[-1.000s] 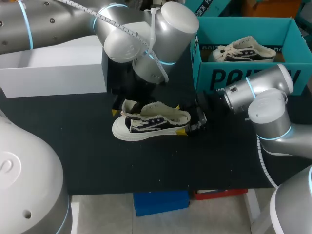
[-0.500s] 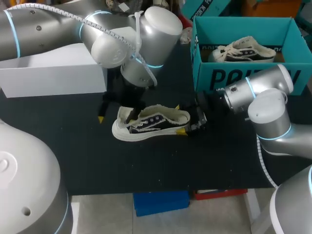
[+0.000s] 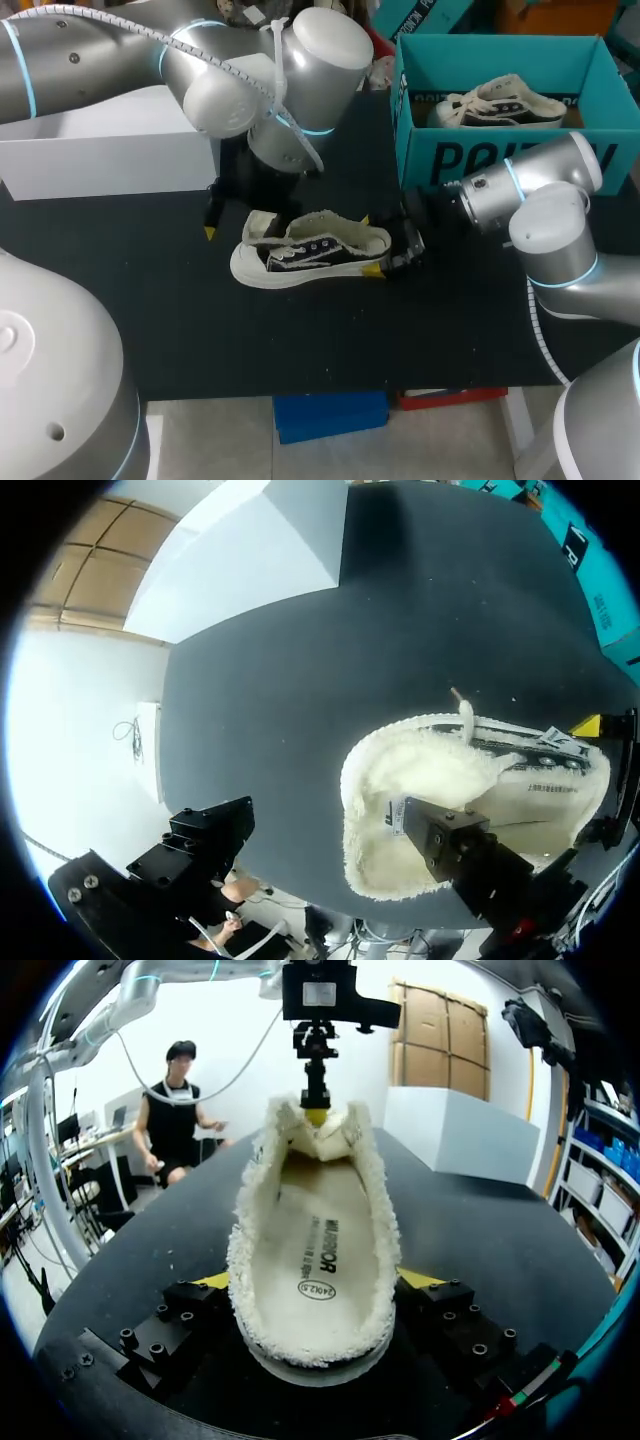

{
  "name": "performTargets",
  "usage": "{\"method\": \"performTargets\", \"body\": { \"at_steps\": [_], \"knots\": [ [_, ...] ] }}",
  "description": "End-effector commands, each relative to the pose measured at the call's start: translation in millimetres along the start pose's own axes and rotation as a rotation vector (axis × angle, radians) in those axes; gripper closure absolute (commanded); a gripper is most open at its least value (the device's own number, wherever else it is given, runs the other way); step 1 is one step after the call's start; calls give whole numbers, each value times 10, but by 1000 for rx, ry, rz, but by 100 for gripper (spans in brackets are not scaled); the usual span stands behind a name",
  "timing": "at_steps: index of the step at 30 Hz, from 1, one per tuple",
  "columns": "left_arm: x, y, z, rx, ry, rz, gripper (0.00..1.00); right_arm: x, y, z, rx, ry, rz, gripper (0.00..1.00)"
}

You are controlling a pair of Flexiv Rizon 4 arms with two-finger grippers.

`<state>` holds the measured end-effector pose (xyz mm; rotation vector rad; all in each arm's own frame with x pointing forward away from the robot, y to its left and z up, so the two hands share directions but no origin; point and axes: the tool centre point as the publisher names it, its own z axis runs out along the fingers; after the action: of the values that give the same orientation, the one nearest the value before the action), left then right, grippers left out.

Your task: Take the shoe out of the shoebox, open the shoe tongue, remove and reinsert the insole, then place the shoe into the shoebox

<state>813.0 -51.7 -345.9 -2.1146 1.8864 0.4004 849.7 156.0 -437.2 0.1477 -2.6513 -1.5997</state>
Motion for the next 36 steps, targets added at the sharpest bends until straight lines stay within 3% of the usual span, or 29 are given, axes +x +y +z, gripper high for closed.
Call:
{"method": "performTargets", "body": {
  "at_steps": [1, 5, 6, 9, 10, 16, 22, 36],
  "knots": [
    [-153, 61, -318, 98, 78, 62, 0, -10, -16, 12, 0, 0, 1, 100],
    [-102, 22, -610, 160, 224, 231, 0, -10, -16, 12, 0, 0, 1, 100],
    [-66, 10, -684, 169, 255, 294, 6, -10, -16, 12, 0, 0, 1, 100],
    [64, -18, -841, 161, 388, 514, 91, -10, -16, 12, 0, 0, 1, 100],
    [134, -16, -911, 137, 458, 652, 100, -10, -16, 12, 0, 0, 1, 100],
    [413, -86, -1142, 76, 676, 1121, 100, -10, -16, 12, 0, 0, 1, 100],
    [660, -315, -1286, -10, 598, 1257, 100, -10, -16, 12, 0, 0, 1, 100],
    [660, -315, -1286, -10, 598, 1257, 100, -10, -16, 12, 0, 0, 1, 100]
  ]
}}
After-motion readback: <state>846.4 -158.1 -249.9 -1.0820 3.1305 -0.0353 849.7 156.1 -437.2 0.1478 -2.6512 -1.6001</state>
